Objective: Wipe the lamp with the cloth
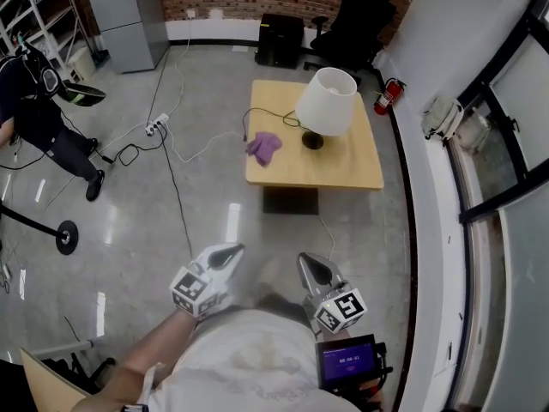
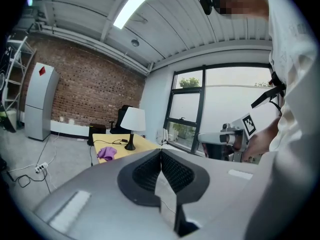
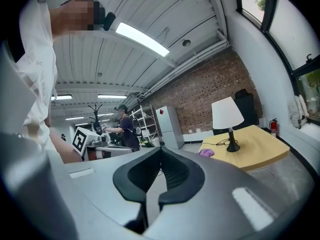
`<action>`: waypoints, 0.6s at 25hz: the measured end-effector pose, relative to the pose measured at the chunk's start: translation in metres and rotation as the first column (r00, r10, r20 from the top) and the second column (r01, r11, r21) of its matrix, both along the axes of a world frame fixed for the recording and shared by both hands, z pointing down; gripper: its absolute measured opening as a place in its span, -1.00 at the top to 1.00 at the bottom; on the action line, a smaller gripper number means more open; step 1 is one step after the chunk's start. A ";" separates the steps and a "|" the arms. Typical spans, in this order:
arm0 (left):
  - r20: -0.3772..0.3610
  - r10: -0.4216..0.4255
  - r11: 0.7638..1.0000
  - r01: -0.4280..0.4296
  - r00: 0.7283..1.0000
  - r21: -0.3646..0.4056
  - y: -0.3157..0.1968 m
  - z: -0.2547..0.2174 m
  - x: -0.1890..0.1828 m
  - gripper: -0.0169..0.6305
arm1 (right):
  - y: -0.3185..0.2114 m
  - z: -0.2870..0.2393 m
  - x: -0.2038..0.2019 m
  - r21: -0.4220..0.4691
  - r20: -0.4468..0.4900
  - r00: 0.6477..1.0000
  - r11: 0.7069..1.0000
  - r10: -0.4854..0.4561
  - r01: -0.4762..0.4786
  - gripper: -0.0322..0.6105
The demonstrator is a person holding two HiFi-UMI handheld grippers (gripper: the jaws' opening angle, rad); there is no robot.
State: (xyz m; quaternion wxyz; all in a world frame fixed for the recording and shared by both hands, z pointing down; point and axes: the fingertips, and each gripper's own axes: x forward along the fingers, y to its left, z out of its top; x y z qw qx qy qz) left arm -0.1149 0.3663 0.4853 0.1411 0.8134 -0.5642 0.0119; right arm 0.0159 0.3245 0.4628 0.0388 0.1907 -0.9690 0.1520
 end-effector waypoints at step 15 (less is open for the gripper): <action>0.005 -0.082 0.996 0.082 0.997 -0.032 -0.057 0.007 -0.044 0.94 | -0.070 0.004 -0.051 -0.012 0.011 0.997 0.997 -0.079 0.079 0.86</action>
